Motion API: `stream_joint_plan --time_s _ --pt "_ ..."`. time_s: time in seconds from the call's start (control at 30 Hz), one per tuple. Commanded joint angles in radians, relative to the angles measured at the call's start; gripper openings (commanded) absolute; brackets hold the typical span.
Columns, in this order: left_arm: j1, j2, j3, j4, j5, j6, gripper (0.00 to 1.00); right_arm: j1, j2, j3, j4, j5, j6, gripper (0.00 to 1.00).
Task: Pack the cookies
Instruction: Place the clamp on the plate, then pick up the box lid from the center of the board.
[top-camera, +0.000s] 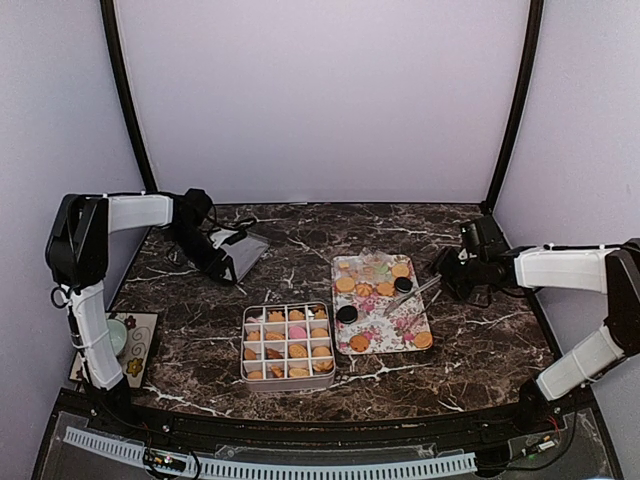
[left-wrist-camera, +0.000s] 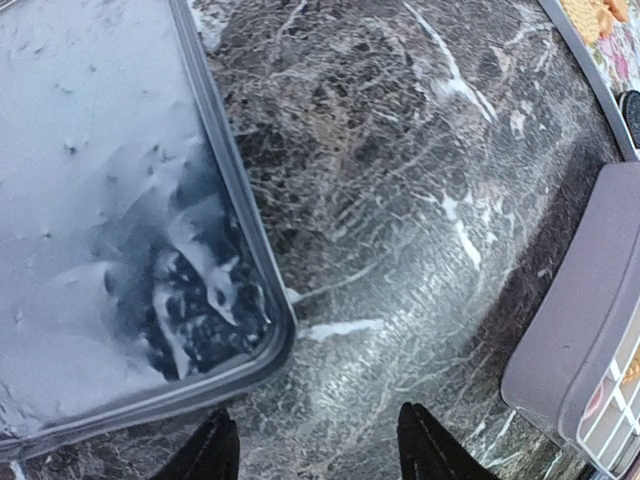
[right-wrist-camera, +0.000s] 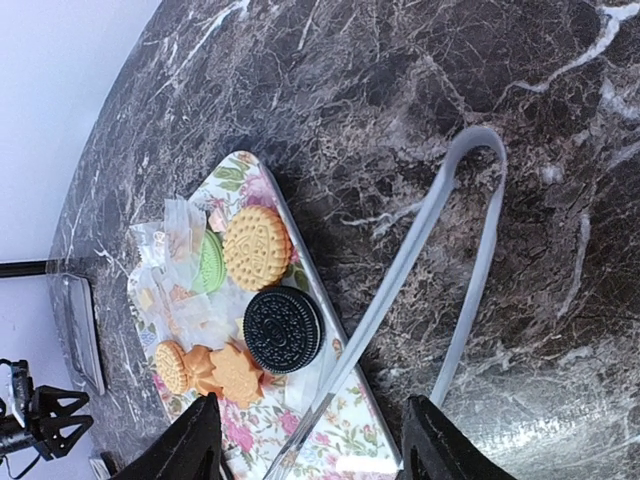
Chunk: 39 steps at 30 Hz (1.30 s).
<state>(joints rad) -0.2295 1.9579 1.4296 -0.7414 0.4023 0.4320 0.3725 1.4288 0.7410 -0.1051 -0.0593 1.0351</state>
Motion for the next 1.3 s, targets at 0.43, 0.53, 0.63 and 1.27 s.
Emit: stream_joint_plan --time_s 0.43,0.53,0.63,1.27 --pt "-0.056 0.218 0.246 -0.004 -0.092 -0.025 0.3 0.197 -0.278 -0.057 0.058 0.202 -0.051 0.62" --pt "-0.059 0.227 0.255 0.001 -0.107 -0.029 0.25 0.265 -0.264 -0.033 0.054 0.245 -0.067 0.62" --pt "-0.064 0.24 0.249 0.003 -0.12 -0.034 0.18 0.33 -0.235 0.007 0.042 0.295 -0.088 0.62" --pt "-0.1 0.185 0.197 -0.021 -0.208 -0.058 0.0 0.507 -0.156 0.175 -0.011 0.478 -0.283 0.64"
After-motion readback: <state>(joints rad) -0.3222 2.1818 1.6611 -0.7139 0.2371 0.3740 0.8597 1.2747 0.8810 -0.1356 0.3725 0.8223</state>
